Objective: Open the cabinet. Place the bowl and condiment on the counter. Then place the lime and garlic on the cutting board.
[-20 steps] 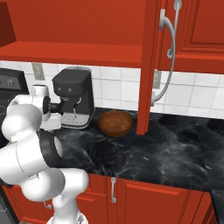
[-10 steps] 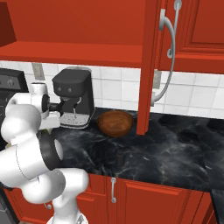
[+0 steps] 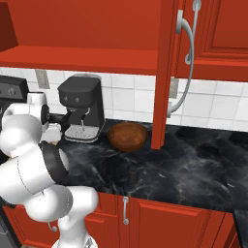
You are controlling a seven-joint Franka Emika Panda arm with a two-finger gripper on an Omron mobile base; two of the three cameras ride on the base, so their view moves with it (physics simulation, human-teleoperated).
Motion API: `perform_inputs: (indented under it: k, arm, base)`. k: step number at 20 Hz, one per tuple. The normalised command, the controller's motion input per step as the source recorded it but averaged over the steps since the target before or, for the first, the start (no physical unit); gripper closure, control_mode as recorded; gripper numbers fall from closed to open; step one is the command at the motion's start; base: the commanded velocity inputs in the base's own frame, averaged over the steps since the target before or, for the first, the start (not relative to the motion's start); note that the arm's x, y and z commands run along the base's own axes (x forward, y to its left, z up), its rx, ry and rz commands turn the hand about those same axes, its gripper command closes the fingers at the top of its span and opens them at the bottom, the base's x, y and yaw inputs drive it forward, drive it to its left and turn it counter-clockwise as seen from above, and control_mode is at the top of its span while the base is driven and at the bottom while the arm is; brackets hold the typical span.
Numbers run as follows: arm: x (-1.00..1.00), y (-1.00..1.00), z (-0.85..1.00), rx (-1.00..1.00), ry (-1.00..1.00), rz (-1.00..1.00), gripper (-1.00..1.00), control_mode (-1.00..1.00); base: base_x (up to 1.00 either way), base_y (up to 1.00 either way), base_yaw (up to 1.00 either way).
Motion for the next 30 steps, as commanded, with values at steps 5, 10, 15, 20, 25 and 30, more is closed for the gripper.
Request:
perform_inputs:
  k: [5,10,15,20,25,30]
  arm:
    - [0.07,0.3,0.02,0.0,0.0,0.0,1.0,-1.0]
    - [0.07,0.27,0.01,0.0,0.0,-0.02,1.0,-1.0]
    - [0.03,0.1,0.0,0.0,-0.01,-0.06,1.0,-1.0]
    - [0.14,0.0,0.0,0.0,-0.04,-0.09,1.0,-1.0]
    - [0.15,0.05,0.0,0.0,-0.03,-0.12,1.0,-1.0]
    - [0.14,0.18,0.0,0.0,-0.05,-0.11,1.0,-1.0]
  base:
    - [0.0,0.0,0.0]
    - [0.0,0.0,0.0]
    - [0.0,0.0,0.0]
    - [0.0,0.0,0.0]
    - [0.0,0.0,0.0]
    - [0.0,0.0,0.0]
